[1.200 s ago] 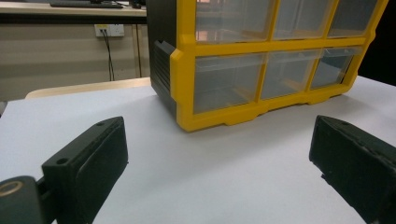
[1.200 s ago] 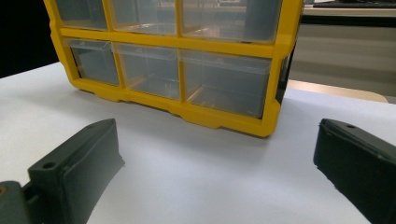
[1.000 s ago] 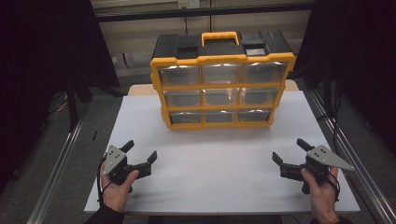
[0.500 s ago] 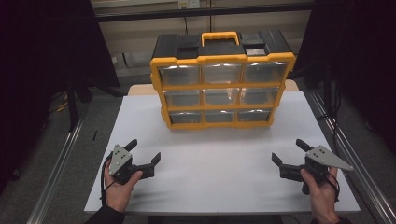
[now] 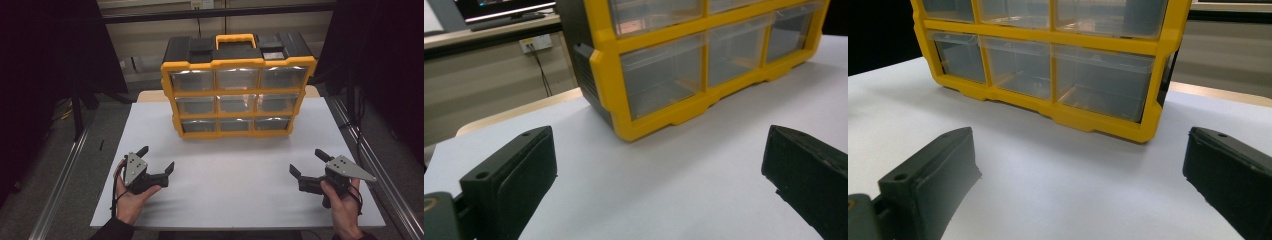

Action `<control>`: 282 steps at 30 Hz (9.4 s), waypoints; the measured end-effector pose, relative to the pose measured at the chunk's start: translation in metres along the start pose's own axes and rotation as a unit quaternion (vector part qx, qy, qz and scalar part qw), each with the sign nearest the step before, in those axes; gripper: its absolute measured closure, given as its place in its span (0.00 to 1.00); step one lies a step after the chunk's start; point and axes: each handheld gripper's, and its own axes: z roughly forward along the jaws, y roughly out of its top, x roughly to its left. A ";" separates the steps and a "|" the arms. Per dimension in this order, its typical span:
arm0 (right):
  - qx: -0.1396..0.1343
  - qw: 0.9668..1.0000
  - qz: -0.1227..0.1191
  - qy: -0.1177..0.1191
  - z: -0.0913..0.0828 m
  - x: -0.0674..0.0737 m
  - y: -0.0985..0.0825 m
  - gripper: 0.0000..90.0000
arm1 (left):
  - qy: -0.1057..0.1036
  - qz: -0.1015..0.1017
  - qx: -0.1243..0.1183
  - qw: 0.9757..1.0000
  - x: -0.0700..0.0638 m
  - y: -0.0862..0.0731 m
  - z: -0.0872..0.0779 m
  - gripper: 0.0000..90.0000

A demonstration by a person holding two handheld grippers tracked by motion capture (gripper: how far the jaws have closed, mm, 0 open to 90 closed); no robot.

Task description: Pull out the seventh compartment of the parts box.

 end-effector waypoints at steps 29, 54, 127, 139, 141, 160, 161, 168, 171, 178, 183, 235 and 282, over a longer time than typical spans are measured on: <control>0.008 1.000 -0.003 0.011 0.003 0.001 -0.001 0.01 | 0.046 0.185 0.000 0.982 -0.014 0.010 0.042 0.04; 0.004 1.000 -0.004 0.015 0.003 0.001 0.000 0.00 | 0.059 0.289 -0.029 0.955 -0.022 0.033 0.070 0.06; 0.010 1.000 -0.002 0.020 0.001 0.001 -0.002 0.00 | 0.143 0.622 0.061 0.767 -0.026 0.014 0.122 0.54; 0.010 1.000 -0.002 0.019 0.002 0.001 -0.002 0.00 | 0.142 0.621 0.048 0.769 -0.023 0.011 0.128 0.68; 0.011 1.000 -0.003 0.021 0.002 0.001 -0.002 0.00 | 0.134 0.623 0.059 0.768 -0.023 0.011 0.128 0.70; 0.013 1.000 -0.003 0.022 0.003 0.001 -0.002 0.00 | 0.158 0.626 0.069 0.760 -0.025 0.013 0.131 0.84; 0.014 1.000 -0.001 0.022 0.003 0.002 -0.002 0.00 | 0.159 0.628 0.072 0.758 -0.025 0.012 0.131 0.84; 0.014 1.000 -0.002 0.024 0.003 0.001 -0.002 0.00 | 0.162 0.628 0.070 0.758 -0.026 0.012 0.132 0.86; 0.013 1.000 -0.005 0.026 0.003 0.002 -0.002 0.00 | 0.157 0.631 0.076 0.756 -0.026 0.013 0.132 0.87; 0.009 1.000 -0.002 0.023 0.002 0.001 -0.002 0.00 | 0.159 0.628 0.066 0.759 -0.025 0.013 0.131 0.87; 0.009 1.000 -0.003 0.023 0.002 0.001 -0.002 0.00 | 0.153 0.629 0.069 0.759 -0.024 0.012 0.131 0.87; 0.009 1.000 -0.001 0.028 0.002 0.002 -0.002 0.00 | 0.139 0.594 0.013 0.792 -0.031 0.006 0.113 0.86; 0.005 0.999 0.002 0.032 0.003 0.002 -0.001 0.00 | 0.135 0.598 -0.003 0.790 -0.041 0.002 0.094 0.87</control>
